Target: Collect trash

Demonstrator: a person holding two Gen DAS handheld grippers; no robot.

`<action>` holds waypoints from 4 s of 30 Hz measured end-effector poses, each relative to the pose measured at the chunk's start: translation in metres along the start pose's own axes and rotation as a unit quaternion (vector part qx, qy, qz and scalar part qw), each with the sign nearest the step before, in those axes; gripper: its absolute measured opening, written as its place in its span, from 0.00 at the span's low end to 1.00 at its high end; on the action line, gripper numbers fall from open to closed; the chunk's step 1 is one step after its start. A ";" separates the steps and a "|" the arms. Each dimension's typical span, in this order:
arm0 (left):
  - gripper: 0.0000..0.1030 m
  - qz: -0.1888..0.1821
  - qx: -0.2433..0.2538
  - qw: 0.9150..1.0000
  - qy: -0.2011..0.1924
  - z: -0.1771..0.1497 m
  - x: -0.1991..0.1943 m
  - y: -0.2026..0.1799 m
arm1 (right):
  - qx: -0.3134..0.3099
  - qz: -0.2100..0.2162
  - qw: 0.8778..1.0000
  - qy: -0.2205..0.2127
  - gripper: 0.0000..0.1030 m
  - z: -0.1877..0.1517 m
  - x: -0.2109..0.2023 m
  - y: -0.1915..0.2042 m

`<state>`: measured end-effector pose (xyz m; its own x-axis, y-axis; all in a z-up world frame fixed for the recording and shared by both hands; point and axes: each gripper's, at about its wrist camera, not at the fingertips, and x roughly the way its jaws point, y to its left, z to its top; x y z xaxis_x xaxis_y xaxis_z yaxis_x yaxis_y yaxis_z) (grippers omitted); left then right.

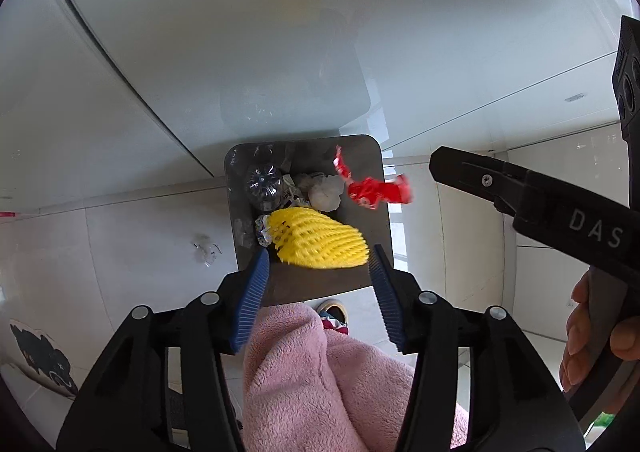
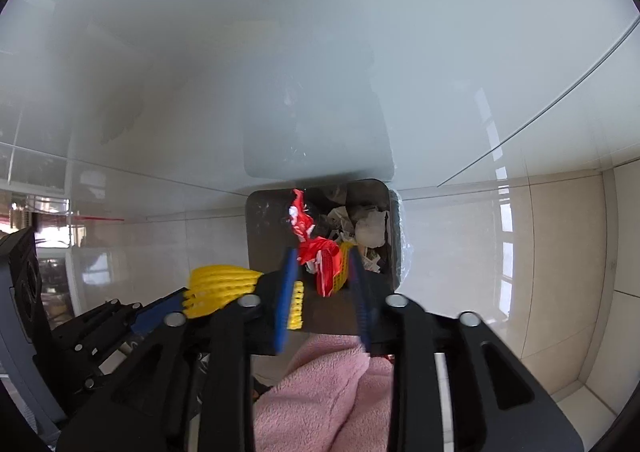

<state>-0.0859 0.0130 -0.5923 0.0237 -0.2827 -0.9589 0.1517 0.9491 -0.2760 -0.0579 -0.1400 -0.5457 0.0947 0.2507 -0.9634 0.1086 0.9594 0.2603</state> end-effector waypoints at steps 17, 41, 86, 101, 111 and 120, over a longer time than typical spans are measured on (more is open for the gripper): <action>0.92 0.030 0.000 0.998 -0.063 -0.007 -0.072 -0.020 | -0.018 -0.035 0.998 -0.058 0.97 0.001 -0.068 -0.001; 0.92 0.070 0.042 0.947 -0.312 0.006 -0.378 -0.103 | -0.075 -0.088 0.958 -0.261 0.97 -0.001 -0.357 0.036; 0.92 0.122 0.051 0.878 -0.459 0.019 -0.545 -0.151 | -0.083 -0.105 0.889 -0.438 0.97 0.005 -0.556 0.076; 0.92 0.125 0.054 0.879 -0.457 0.020 -0.544 -0.154 | -0.079 -0.109 0.889 -0.437 0.97 0.007 -0.558 0.073; 0.92 0.128 0.057 0.880 -0.455 0.020 -0.543 -0.154 | -0.080 -0.111 0.892 -0.432 0.97 0.008 -0.555 0.073; 0.92 0.130 0.059 0.878 -0.457 0.020 -0.545 -0.156 | -0.079 -0.108 0.891 -0.433 0.97 0.008 -0.557 0.072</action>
<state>-0.1025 0.0160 -0.0256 0.8471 -0.1030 -0.5214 0.1241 0.9923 0.0054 -0.0947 -0.2113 0.0099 0.8242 -0.0712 -0.5618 0.0837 0.9965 -0.0035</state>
